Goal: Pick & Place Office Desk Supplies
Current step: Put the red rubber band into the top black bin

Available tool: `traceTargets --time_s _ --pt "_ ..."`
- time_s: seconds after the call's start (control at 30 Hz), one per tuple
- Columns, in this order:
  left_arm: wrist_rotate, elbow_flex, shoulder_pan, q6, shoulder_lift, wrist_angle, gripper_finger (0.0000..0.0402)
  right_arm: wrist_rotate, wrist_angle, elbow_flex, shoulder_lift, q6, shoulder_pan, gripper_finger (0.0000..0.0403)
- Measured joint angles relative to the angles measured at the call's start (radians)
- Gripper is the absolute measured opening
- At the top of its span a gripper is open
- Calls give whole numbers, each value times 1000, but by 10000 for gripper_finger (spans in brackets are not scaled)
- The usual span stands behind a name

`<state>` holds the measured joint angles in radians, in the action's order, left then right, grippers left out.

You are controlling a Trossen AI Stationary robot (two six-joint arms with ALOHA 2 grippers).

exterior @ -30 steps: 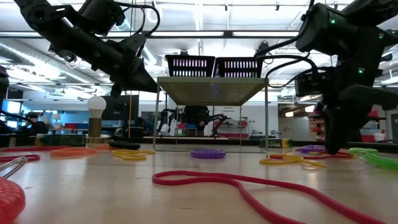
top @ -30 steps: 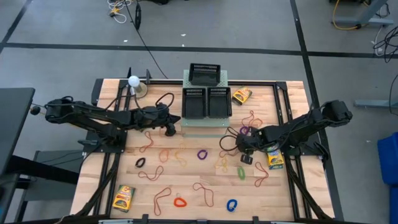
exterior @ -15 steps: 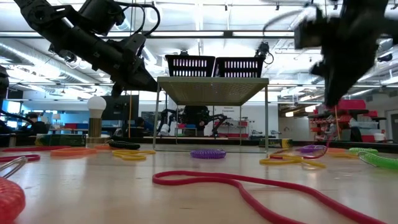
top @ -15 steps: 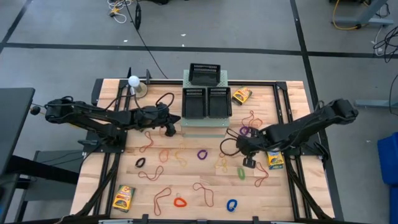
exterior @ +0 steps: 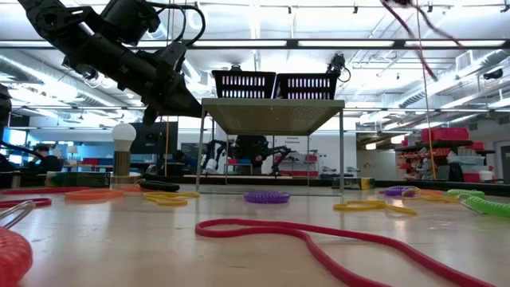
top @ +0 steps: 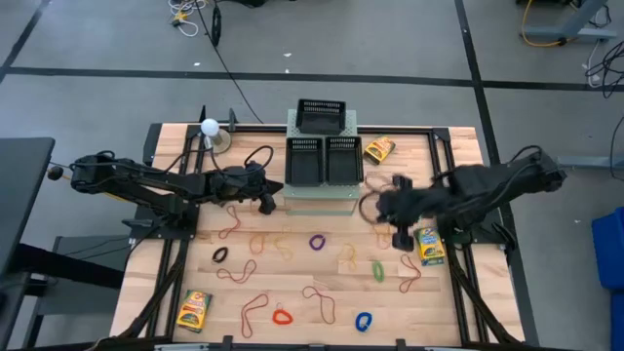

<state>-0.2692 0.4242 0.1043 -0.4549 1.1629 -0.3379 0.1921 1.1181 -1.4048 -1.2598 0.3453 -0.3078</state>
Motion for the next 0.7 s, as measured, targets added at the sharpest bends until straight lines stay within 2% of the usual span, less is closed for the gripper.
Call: traceTargets --time_s 0.17,0.33,0.47,0.7 --pt "-1 0 0 1 0 -1 11 119 -34 -213 0 -86 63 3" --pt "-12 0 0 2 0 -2 11 197 -252 -363 -15 -264 195 3" --pt "-19 0 0 2 0 -3 11 182 -441 -429 -67 -401 331 3" --pt "-19 0 0 12 0 -4 11 5 -589 -474 -230 -475 595 3"
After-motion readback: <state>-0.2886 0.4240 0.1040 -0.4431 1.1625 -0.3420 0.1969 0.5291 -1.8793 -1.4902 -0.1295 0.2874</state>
